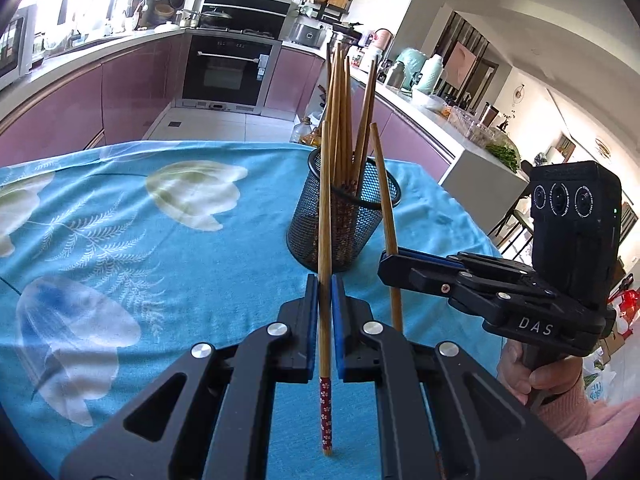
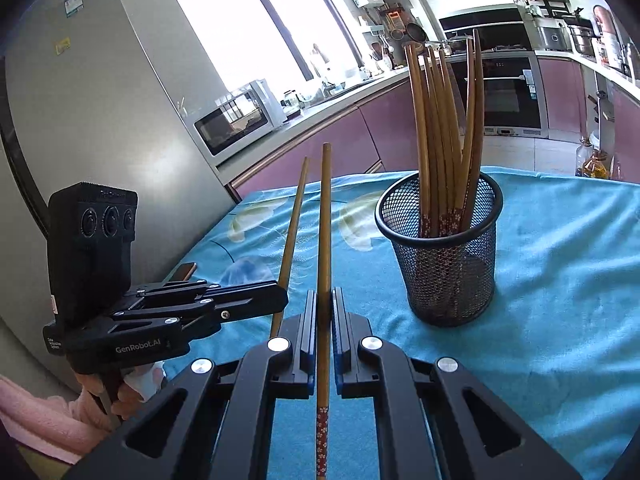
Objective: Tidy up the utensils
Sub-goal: 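Lift both chopsticks upright toward the mesh cup with both grippers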
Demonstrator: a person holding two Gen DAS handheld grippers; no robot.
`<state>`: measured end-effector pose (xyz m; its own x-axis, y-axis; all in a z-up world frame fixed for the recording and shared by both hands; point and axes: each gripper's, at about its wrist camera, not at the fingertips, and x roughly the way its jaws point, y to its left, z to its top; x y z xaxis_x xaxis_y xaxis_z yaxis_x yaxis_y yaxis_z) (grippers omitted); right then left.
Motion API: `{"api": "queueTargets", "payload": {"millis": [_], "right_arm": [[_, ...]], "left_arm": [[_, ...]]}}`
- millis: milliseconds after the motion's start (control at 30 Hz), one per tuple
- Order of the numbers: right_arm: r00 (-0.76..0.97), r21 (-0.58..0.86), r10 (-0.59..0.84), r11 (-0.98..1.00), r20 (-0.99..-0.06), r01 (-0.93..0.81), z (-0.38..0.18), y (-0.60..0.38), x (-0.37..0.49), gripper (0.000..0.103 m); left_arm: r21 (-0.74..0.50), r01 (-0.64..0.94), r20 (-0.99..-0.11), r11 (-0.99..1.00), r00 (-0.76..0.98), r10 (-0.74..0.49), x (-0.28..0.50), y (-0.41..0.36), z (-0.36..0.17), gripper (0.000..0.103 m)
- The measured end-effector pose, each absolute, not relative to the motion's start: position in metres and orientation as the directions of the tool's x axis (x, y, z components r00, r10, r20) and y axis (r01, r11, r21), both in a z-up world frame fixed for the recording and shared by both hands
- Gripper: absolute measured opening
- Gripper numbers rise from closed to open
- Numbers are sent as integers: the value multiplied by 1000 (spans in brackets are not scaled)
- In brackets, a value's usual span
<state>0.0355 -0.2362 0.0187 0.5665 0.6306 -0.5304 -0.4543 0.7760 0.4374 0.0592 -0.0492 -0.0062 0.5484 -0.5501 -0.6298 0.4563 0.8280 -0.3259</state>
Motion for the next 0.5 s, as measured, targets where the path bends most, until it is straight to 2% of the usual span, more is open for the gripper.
{"api": "queueTargets", "payload": {"millis": [500], "right_arm": [[575,452,632,775,-520,-442,21,-246,34,6]], "left_arm": [[-327,468,-614,821,555,-561,55,-53,0,7]]}}
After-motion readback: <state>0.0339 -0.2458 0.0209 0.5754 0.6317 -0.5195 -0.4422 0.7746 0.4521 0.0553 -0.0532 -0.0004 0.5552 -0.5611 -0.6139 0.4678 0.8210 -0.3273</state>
